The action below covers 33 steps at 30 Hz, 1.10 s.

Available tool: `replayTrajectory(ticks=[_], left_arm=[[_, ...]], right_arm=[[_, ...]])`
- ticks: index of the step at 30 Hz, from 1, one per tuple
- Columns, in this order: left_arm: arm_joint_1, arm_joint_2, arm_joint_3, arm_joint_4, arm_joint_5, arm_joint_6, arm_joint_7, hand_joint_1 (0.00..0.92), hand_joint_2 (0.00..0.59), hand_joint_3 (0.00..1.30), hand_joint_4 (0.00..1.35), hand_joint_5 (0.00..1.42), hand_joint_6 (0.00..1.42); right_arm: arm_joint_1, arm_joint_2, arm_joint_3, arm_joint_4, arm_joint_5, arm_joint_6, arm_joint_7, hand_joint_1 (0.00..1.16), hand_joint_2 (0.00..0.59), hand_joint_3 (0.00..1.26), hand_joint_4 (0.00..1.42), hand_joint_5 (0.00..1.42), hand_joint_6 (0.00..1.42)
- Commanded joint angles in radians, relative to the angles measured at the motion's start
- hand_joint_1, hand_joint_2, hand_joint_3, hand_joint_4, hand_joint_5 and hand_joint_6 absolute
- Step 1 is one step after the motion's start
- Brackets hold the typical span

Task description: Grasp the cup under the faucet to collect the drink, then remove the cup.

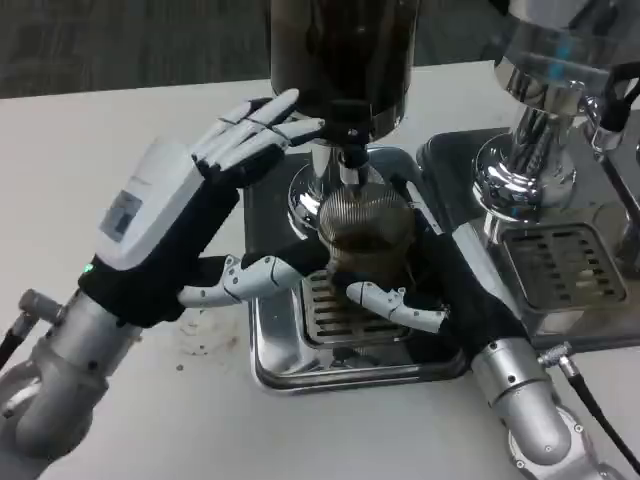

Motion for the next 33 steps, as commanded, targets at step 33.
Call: replayTrajectory(ticks=[33], left_arm=[[0.252,-0.05,0.132,0.175,0.02,0.06,0.18,0.0,0.203,0.34,0.13,0.27,0.12]], right_arm=[[-0.062,0.047,-0.01,0.149,0.042,-0.064,0.027,0.76,0.173,0.0,0.0,0.03,0.21]])
